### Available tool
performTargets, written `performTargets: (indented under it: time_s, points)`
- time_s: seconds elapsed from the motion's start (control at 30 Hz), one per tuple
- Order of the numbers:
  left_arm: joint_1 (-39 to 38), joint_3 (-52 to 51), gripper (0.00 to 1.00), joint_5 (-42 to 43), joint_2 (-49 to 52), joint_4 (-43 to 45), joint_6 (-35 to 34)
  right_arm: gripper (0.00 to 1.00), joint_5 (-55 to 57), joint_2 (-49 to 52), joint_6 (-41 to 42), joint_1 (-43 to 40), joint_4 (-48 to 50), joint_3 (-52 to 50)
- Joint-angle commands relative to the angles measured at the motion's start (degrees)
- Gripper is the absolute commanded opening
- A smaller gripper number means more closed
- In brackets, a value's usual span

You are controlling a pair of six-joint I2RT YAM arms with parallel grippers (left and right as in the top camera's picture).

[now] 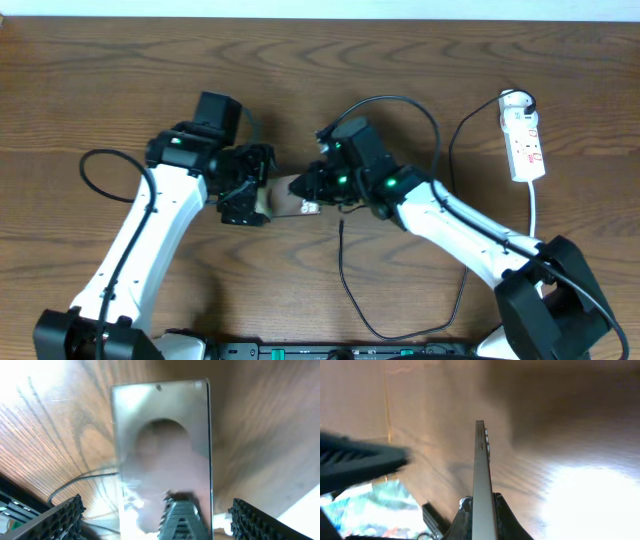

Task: Plug charger to phone and switch on socket

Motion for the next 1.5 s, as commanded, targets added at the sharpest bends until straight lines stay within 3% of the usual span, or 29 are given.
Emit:
performTargets:
  time_s: [0.0, 0.2, 0.4, 0.57, 0.73, 0.93, 1.27, 1.37, 1.47]
  points:
    - [3.04, 1.42, 0.90, 4.20, -1.62, -0.20, 9.46, 0.01, -0.68, -0.13, -0.44, -3.08, -0.68, 0.70]
    - [6.95, 1.42, 0.90, 4.17, -1.60, -0.20, 20.94, 0.01, -4.17, -0.13, 1.64, -8.63, -0.90, 0.70]
    - [9.55, 1.25, 0.90, 4.15, -1.60, 5.35, 34.03, 0.01, -7.56, -0.13, 12.90, -15.02, -0.66, 0.70]
    - [10.29, -0.52, 0.90, 9.97, -1.60, 14.56, 34.67, 0.01, -11.50, -0.13, 24.72, -19.37, 4.07, 0.70]
    - [10.99, -5.03, 0.90, 17.79, -1.60, 27.74, 31.34, 0.01, -12.39, -0.13, 28.35, -21.40, 10.99, 0.70]
    - [10.99, -15.10, 0.90, 24.28, -1.60, 48.43, 21.75, 0.01, -12.55, -0.13, 28.72, -21.42, 17.68, 0.70]
    - [10.99, -31.74, 0.90, 25.16, -1.60, 87.21, 4.35, 0.01, -12.50, -0.13, 30.42, -19.76, 21.79, 0.70]
    - [10.99, -33.59, 0.90, 25.14, -1.60, 93.55, 2.01, 0.01, -12.50, -0.13, 31.12, -18.53, 24.90, 0.68]
    - [10.99, -33.64, 0.90, 25.07, -1.60, 94.23, 1.79, 0.01, -12.35, -0.13, 31.19, -16.94, 27.65, 0.68]
